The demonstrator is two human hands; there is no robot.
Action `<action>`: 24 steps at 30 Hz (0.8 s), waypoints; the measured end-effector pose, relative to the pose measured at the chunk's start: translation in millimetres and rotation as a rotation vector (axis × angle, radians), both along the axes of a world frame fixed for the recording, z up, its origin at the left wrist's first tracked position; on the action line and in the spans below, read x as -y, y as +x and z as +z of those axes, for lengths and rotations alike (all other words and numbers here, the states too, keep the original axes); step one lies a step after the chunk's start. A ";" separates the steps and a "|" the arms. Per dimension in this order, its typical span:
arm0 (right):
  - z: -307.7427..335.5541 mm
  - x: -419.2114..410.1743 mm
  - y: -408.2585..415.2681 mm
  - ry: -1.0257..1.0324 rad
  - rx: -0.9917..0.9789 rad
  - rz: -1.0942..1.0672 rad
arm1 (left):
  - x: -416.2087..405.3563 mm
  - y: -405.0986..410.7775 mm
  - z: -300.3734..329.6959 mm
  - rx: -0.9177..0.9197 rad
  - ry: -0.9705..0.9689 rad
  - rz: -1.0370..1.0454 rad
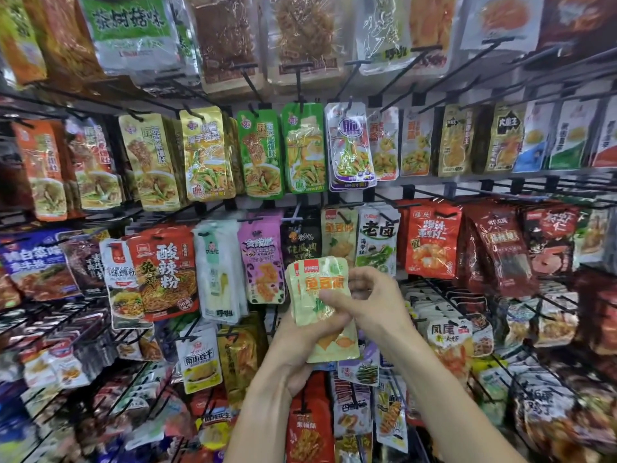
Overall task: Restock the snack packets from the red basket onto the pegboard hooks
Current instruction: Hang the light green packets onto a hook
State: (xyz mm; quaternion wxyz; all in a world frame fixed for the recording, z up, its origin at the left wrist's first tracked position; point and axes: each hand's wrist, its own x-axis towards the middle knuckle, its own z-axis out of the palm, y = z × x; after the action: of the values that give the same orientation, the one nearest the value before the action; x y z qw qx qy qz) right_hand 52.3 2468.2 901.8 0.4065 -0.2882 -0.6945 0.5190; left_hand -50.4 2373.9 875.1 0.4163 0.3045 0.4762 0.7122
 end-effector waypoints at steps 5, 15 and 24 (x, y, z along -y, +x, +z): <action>-4.3 -12.1 10.1 -0.087 -0.128 0.007 | -0.6 4.9 4.3 0.100 -0.037 0.003; 16.1 -28.3 3.6 0.149 -0.282 -0.121 | 3.2 -6.2 1.1 0.117 -0.063 0.093; 30.2 -31.5 -10.1 0.260 -0.163 -0.185 | 10.8 -9.0 8.3 0.134 -0.002 0.107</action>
State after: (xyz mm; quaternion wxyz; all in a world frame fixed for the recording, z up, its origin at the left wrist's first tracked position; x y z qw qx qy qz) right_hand 42.2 2499.7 931.9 0.5412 -0.2527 -0.6911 0.4069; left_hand -59.4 2363.1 883.4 0.4089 0.2299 0.4634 0.7518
